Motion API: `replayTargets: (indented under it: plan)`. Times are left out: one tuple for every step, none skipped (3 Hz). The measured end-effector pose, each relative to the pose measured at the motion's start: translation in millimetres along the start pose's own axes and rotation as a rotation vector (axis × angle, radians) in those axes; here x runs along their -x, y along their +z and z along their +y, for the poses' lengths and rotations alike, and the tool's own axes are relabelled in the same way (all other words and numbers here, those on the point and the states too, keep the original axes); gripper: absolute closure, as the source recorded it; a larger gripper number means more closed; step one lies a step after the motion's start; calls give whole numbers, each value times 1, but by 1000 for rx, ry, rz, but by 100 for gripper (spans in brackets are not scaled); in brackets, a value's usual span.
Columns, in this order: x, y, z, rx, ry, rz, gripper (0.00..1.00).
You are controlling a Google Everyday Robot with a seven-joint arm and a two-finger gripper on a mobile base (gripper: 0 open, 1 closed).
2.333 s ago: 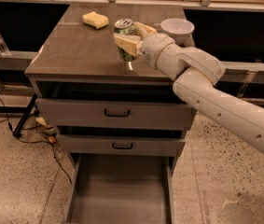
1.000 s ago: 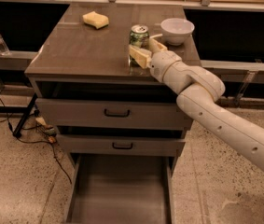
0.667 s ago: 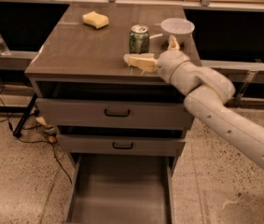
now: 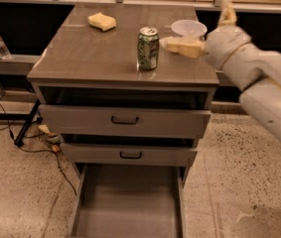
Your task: Pick green can from bottom drawer and place on counter
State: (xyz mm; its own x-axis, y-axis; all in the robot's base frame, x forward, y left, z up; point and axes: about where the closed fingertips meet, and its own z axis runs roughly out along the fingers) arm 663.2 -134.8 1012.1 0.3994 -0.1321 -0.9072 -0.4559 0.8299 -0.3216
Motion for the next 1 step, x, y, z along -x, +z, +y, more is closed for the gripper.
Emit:
replayTargets:
  plan:
    - [28,-8,-6,3,-53,-34,0]
